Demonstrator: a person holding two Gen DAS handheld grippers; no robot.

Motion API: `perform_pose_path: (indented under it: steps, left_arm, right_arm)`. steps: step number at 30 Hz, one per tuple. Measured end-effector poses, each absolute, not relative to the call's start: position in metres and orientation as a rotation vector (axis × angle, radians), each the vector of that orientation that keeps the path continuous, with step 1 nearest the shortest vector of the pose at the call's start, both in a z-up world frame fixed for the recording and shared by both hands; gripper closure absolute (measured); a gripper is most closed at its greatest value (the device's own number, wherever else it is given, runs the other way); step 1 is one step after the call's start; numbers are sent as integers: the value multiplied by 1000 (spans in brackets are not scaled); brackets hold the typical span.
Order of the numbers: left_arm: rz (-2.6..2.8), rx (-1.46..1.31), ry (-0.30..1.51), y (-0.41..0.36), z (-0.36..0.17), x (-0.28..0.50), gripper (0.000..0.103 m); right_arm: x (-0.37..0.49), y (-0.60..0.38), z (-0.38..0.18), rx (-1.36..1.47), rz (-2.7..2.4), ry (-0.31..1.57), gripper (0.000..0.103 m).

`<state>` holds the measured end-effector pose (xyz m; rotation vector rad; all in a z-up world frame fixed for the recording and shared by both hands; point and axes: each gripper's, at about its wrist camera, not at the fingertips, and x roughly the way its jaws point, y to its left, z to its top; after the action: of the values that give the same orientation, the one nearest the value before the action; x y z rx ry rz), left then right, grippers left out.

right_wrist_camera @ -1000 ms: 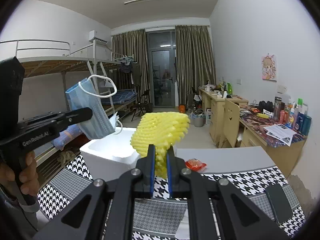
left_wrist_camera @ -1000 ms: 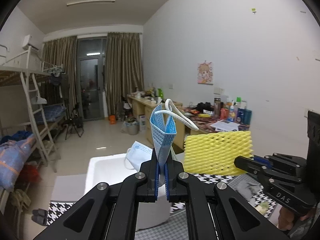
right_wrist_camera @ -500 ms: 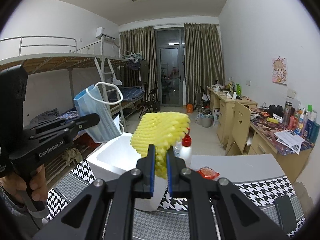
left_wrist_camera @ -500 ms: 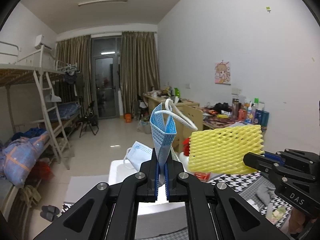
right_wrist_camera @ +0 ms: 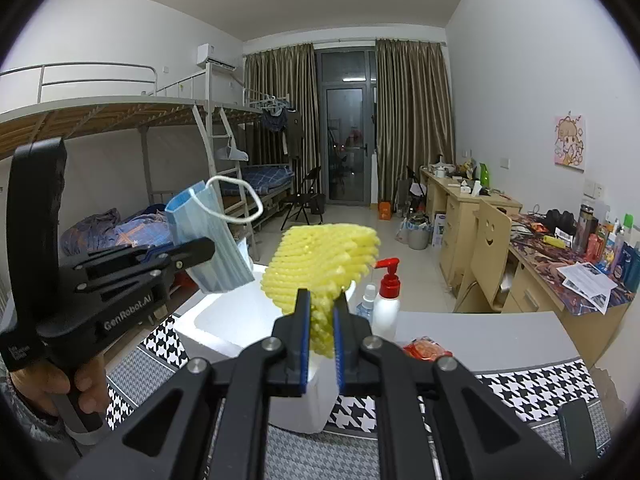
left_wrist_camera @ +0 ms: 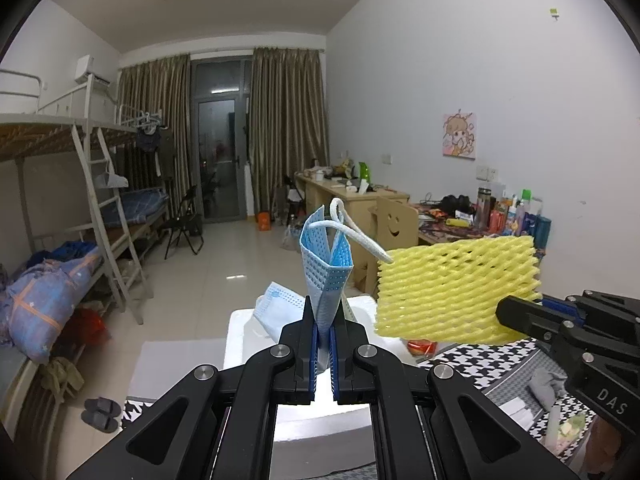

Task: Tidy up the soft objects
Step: 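Carry the mask in the left gripper while the right carries the foam net toward the white foam box, then open the left gripper over the foam box to drop the mask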

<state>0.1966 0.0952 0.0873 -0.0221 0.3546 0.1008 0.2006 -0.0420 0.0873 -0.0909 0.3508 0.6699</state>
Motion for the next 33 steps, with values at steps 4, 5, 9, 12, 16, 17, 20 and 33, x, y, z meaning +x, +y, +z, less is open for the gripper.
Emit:
perform_pose_path:
  steps: [4,5,9,12,16,17,20,33]
  left_arm:
    - [112,-21,374,98,81,204,98]
    - [109,-24,382,99,79,207,98]
    - [100,-39,411,103,72,216,98]
    - [104,-39,428,105,67,222,98]
    - [105,-44,451,108,62,229,98]
    - [106,-43,457,109,61,231,98]
    - [99,-40,475,110,56,236,97]
    - [162,-52,460,127,50,232,12]
  right_arm:
    - [204,-37,85,-98,668,359,90]
    - [205,-36,85,-99,668,361,90]
    - [206,-30,84,-107,665,370,90]
    - [208,-28,84,-109,660,378,90]
    - [211,-25,85,-111,655,382,90]
    - [212,-25,85,-110,655,383,90]
    - [214,-24,85,-112,648,384,90]
    - [220,-17,81,-112,629,399,90]
